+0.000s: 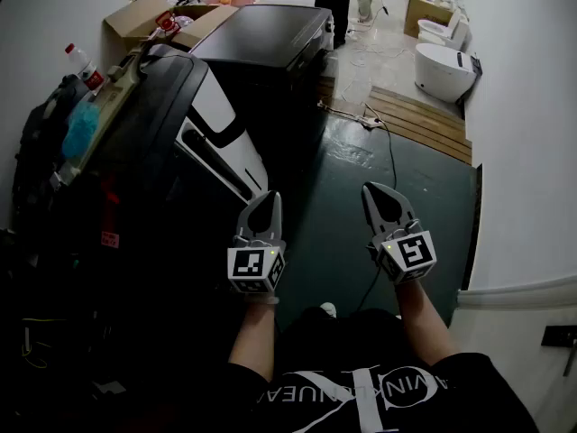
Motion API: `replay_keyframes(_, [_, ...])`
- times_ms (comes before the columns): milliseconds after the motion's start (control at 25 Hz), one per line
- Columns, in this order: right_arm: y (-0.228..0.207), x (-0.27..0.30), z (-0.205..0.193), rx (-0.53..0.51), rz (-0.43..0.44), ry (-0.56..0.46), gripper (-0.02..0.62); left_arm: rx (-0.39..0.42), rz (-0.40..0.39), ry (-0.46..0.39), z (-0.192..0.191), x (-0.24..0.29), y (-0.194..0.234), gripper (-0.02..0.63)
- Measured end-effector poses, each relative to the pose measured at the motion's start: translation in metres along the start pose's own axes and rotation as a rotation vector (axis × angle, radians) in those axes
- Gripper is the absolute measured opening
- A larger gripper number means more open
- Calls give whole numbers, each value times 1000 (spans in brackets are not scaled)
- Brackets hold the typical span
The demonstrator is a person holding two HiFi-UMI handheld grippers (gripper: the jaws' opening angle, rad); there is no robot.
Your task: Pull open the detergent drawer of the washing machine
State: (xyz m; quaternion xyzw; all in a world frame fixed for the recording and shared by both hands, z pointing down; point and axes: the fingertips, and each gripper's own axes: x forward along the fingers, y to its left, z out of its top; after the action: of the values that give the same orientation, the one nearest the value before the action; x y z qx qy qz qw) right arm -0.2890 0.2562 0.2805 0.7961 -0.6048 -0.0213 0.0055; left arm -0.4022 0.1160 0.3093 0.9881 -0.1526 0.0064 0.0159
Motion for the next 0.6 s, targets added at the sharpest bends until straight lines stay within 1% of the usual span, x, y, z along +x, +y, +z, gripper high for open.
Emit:
replay_keyframes(80, [1,1,3,18,-1,-10,9,5,-13,9,1,0,-3,9])
replay_keyframes(200, [1,2,2,2,6,-11,9,9,-11,3,-1,1,-4,9])
replay_keyframes(320, [3,6,8,35,5,-18,9,5,-2,-7,-1,2,-3,9])
replay_keyframes(480, [7,11,3,-28,22,-13,9,6,2,-8,1,2,2,9])
replay_keyframes(600, [10,16,7,-4,2,-22,9,6,0,-7,0,2,6,9])
